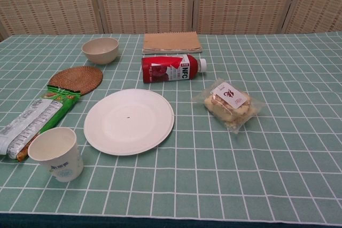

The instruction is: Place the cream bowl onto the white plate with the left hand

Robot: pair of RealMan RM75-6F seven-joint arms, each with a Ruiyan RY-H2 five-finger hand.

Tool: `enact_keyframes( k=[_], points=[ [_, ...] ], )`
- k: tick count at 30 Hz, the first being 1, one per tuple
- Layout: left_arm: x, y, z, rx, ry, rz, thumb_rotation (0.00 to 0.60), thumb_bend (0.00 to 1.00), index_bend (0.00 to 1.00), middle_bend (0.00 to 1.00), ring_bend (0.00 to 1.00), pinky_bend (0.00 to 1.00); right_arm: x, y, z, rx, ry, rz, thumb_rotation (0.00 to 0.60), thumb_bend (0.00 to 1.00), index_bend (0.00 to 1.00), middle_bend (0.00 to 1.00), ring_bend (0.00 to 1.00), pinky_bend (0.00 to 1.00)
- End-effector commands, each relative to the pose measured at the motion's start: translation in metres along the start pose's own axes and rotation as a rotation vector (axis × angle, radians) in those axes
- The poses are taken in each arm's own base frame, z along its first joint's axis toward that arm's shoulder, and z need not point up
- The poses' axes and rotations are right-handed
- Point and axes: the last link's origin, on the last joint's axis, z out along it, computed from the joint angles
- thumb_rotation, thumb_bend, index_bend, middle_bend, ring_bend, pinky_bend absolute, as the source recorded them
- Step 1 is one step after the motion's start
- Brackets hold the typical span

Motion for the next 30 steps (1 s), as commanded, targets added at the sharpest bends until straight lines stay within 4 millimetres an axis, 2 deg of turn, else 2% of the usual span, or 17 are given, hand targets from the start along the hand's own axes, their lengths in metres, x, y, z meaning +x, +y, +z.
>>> enact_keyframes(
  k=[1, 10, 18, 24, 30],
  points=[
    [0.000, 0.001, 0.000, 0.000, 0.003, 0.000, 0.600, 0.31, 0.18, 0.07, 0.05, 0.08, 0.001, 0.001, 0.000, -0.001, 0.004, 0.002, 0.600, 0.30, 0.00, 0.10, 0.00, 0.15],
    [0.002, 0.001, 0.001, -0.009, 0.008, -0.001, 0.600, 0.31, 0.18, 0.07, 0.05, 0.08, 0.002, 0.002, -0.001, -0.001, 0.010, 0.006, 0.600, 0.30, 0.00, 0.10, 0.00, 0.15],
    [0.003, 0.005, 0.009, -0.040, 0.011, -0.008, 0.600, 0.31, 0.18, 0.07, 0.05, 0.08, 0.007, 0.003, -0.003, -0.005, 0.028, 0.003, 0.600, 0.30, 0.00, 0.10, 0.00, 0.15],
    [0.003, 0.009, 0.029, -0.084, 0.013, -0.022, 0.600, 0.31, 0.19, 0.07, 0.06, 0.08, 0.012, 0.003, -0.005, -0.004, 0.042, -0.004, 0.600, 0.30, 0.00, 0.10, 0.00, 0.15],
    [0.003, 0.016, 0.058, -0.145, 0.009, -0.021, 0.600, 0.31, 0.19, 0.07, 0.08, 0.08, 0.016, 0.002, -0.005, 0.004, 0.049, -0.011, 0.600, 0.30, 0.00, 0.10, 0.00, 0.15]
  ],
)
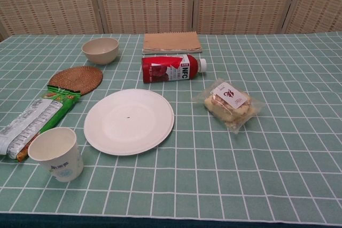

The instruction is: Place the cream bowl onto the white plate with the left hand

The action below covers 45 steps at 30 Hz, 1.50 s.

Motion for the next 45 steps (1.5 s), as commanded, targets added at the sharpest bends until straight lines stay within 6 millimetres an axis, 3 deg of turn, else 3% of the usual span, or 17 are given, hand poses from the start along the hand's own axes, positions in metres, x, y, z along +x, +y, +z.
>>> enact_keyframes(
  k=[1, 5, 8, 13, 18, 22, 28, 45],
  points=[
    [0.000, 0.003, 0.020, -0.036, -0.002, -0.001, 0.600, 0.31, 0.19, 0.07, 0.09, 0.09, 0.001, -0.001, 0.000, 0.005, 0.002, -0.003, 0.600, 0.30, 0.00, 0.10, 0.00, 0.15],
    [0.000, 0.008, 0.049, -0.077, -0.010, 0.002, 0.600, 0.31, 0.20, 0.12, 0.14, 0.16, 0.004, -0.003, 0.000, 0.014, 0.005, -0.007, 0.600, 0.30, 0.00, 0.10, 0.00, 0.15],
    [-0.001, 0.015, 0.070, -0.109, -0.015, 0.007, 0.600, 0.31, 0.21, 0.18, 0.23, 0.32, 0.005, -0.004, 0.001, 0.020, 0.007, -0.011, 0.600, 0.30, 0.00, 0.10, 0.00, 0.15],
    [-0.007, 0.032, 0.107, -0.159, -0.022, 0.030, 0.600, 0.31, 0.25, 0.47, 0.52, 0.74, 0.005, -0.007, 0.001, 0.029, 0.002, -0.013, 0.600, 0.30, 0.00, 0.10, 0.00, 0.15],
    [-0.014, 0.051, 0.142, -0.183, -0.030, 0.038, 0.600, 0.31, 0.28, 0.71, 0.73, 0.90, 0.007, -0.009, 0.001, 0.034, -0.002, -0.019, 0.600, 0.30, 0.00, 0.10, 0.00, 0.15],
    [-0.024, 0.068, 0.169, -0.198, -0.057, 0.062, 0.600, 0.31, 0.29, 0.84, 0.84, 0.97, 0.008, -0.008, 0.002, 0.031, -0.001, -0.024, 0.600, 0.30, 0.00, 0.10, 0.00, 0.15],
    [-0.038, 0.090, 0.203, -0.191, -0.097, 0.114, 0.600, 0.31, 0.31, 0.92, 0.91, 1.00, 0.009, -0.009, 0.003, 0.032, -0.008, -0.033, 0.600, 0.30, 0.00, 0.10, 0.00, 0.15],
    [-0.065, 0.142, 0.270, -0.115, -0.174, 0.189, 0.600, 0.30, 0.33, 0.95, 0.93, 1.00, 0.011, -0.008, 0.005, 0.020, -0.036, -0.052, 0.600, 0.30, 0.00, 0.10, 0.01, 0.15]
  ],
)
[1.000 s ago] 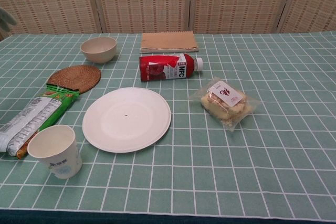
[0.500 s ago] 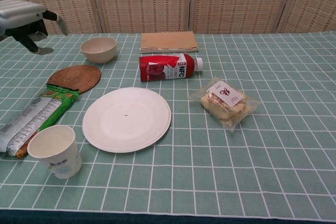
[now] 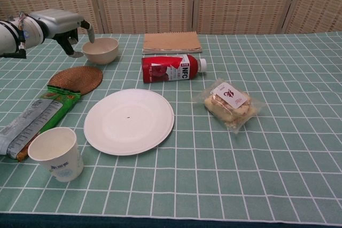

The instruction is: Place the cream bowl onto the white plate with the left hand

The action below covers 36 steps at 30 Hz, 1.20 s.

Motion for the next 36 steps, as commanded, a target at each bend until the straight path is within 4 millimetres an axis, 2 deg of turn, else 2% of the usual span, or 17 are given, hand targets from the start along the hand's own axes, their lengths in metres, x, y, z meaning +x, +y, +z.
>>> enact_keyframes(
  k=[1, 16, 25, 36],
  points=[
    [0.000, 0.013, 0.015, 0.018, -0.017, 0.014, 0.600, 0.30, 0.33, 0.95, 0.93, 1.00, 0.001, 0.001, -0.001, -0.004, 0.001, -0.002, 0.600, 0.30, 0.00, 0.10, 0.01, 0.15],
    [-0.005, 0.032, 0.039, 0.071, -0.090, 0.104, 0.600, 0.30, 0.38, 0.95, 0.93, 1.00, 0.003, 0.005, -0.006, -0.028, -0.003, -0.004, 0.600, 0.30, 0.00, 0.10, 0.01, 0.16],
    [-0.010, 0.035, 0.043, 0.099, -0.129, 0.112, 0.600, 0.30, 0.43, 0.95, 0.93, 1.00, 0.004, 0.007, -0.006, -0.035, -0.005, 0.002, 0.600, 0.30, 0.00, 0.10, 0.01, 0.16],
    [-0.012, 0.041, 0.046, 0.106, -0.136, 0.111, 0.600, 0.30, 0.42, 0.95, 0.93, 1.00, 0.003, 0.008, -0.005, -0.038, -0.015, 0.009, 0.600, 0.30, 0.00, 0.10, 0.02, 0.17]
  ],
)
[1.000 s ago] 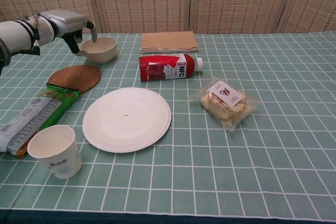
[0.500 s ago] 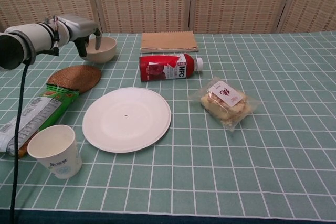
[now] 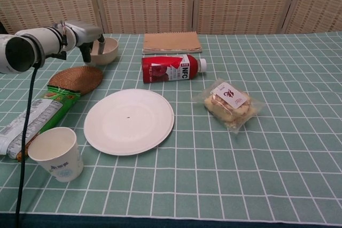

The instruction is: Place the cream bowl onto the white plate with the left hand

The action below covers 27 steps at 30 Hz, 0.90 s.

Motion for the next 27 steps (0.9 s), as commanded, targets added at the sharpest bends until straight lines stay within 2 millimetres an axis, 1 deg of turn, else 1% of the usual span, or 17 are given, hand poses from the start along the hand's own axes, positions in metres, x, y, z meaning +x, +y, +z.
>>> enact_keyframes(
  k=[1, 5, 13, 27],
  points=[
    [0.0017, 0.0026, 0.0009, 0.004, 0.003, -0.006, 0.600, 0.30, 0.43, 0.95, 0.93, 1.00, -0.0002, 0.0004, 0.0000, -0.002, -0.003, 0.002, 0.600, 0.30, 0.00, 0.10, 0.02, 0.17],
    [0.0017, 0.0057, 0.0014, 0.004, -0.001, -0.017, 0.600, 0.30, 0.45, 0.95, 0.93, 1.00, -0.0001, 0.0008, 0.0002, -0.005, -0.006, 0.003, 0.600, 0.30, 0.00, 0.10, 0.02, 0.17],
    [-0.0021, 0.0064, 0.0006, 0.003, -0.008, -0.013, 0.600, 0.37, 0.49, 0.96, 0.94, 1.00, 0.0001, 0.0024, 0.0004, -0.008, -0.009, 0.008, 0.600, 0.30, 0.00, 0.10, 0.02, 0.17],
    [-0.0056, 0.0050, -0.0007, 0.020, 0.001, -0.021, 0.600, 0.40, 0.55, 0.96, 0.94, 1.00, 0.0013, 0.0030, 0.0003, -0.009, -0.010, 0.015, 0.600, 0.30, 0.00, 0.10, 0.02, 0.18]
  ],
)
